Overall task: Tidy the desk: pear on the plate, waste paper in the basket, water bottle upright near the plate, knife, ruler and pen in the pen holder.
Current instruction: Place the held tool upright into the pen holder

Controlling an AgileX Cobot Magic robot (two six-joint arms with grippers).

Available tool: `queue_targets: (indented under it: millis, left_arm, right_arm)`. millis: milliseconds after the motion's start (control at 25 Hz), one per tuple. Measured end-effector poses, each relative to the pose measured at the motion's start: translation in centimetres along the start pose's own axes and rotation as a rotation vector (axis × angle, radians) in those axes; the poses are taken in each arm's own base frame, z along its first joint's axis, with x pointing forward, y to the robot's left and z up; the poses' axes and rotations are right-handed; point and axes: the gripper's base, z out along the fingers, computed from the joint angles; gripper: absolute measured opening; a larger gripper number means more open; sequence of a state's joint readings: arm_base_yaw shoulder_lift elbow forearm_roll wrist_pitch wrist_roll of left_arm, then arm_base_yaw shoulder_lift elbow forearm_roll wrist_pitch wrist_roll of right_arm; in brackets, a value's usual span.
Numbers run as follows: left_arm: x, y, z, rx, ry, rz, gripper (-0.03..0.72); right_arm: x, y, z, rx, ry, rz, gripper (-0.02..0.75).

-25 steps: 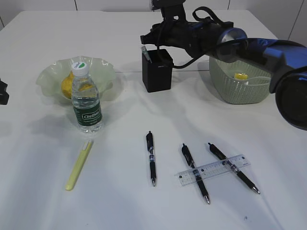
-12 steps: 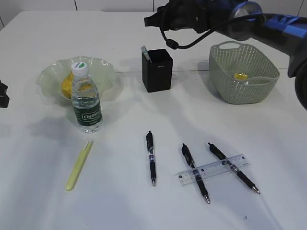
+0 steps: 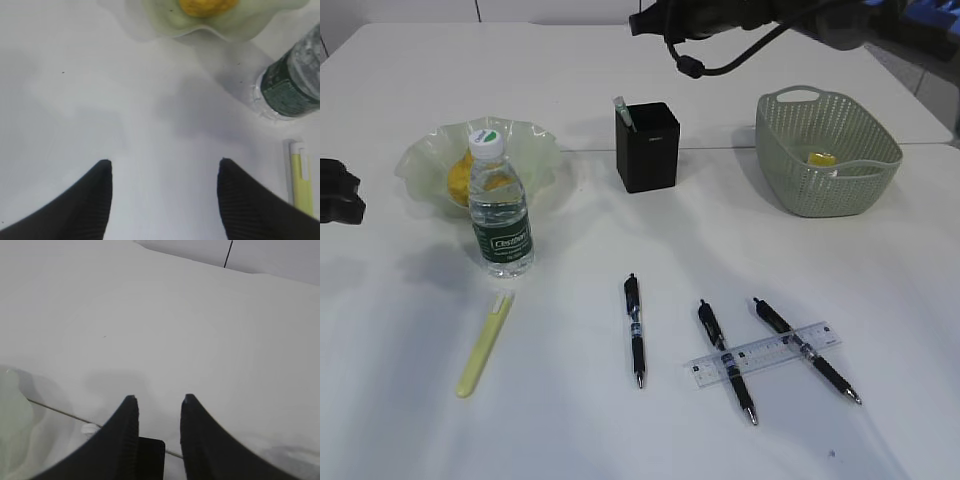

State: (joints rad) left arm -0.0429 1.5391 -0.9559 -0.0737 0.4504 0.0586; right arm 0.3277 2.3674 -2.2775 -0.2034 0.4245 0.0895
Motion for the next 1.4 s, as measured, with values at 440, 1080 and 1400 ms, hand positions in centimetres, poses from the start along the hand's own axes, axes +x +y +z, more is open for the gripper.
queue_targets:
  millis: [440,1080,1400]
  left_arm:
    - [0.0,-1.3,0.0,0.026,-0.002,0.029,0.465]
    - [0.0,-1.5,0.0,0.04,-0.002,0.0,0.465]
    - [0.0,-1.5,0.0,0.042,0.0,-0.003,0.465]
  right_arm:
    - [-3.7,-0.9,-4.3,0.025,-0.001,-0.024,0.219]
    - [-10.0,-2.1,-11.4,0.055,-0.21,-0.124,0.219]
    - [-8.6,-1.7,-9.9,0.053,-0.264,-0.177,0.219]
